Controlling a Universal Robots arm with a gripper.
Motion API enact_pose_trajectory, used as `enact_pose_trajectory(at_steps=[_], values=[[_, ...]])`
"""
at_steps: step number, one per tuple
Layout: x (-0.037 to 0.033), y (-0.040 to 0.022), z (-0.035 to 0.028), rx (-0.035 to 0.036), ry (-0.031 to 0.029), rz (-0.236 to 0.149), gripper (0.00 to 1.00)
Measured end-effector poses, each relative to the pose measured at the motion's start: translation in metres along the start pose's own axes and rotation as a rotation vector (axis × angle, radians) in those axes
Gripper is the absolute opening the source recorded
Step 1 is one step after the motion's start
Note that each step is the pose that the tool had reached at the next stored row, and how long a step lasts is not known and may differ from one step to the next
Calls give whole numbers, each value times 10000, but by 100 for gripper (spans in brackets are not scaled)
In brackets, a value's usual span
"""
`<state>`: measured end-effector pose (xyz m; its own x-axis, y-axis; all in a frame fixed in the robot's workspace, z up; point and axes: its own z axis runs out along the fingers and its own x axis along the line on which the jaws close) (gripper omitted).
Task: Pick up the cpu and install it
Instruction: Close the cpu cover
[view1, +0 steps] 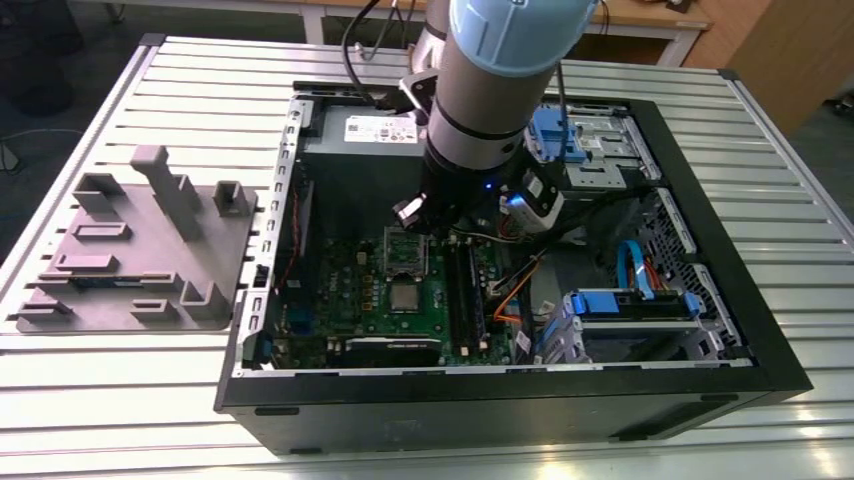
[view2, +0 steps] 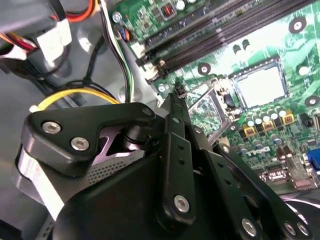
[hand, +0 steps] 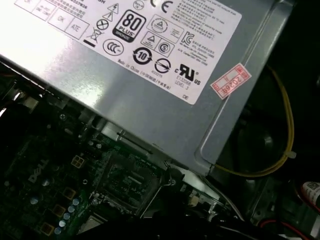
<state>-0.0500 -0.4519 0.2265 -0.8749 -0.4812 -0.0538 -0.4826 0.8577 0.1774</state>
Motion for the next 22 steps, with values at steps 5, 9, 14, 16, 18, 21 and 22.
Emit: enact_pose_trajectory(at_steps=[5, 9, 14, 16, 18, 21, 22], values=[[-63, -37, 4, 1, 0, 3, 10], [-75, -38, 26, 2, 0, 3, 10], [-103, 8, 76, 0, -1, 2, 10], [-114, 28, 98, 1, 0, 3, 10], [-118, 31, 114, 0, -2, 1, 10], [-119, 34, 127, 2, 1, 3, 10], [-119, 34, 127, 2, 2, 3, 10]])
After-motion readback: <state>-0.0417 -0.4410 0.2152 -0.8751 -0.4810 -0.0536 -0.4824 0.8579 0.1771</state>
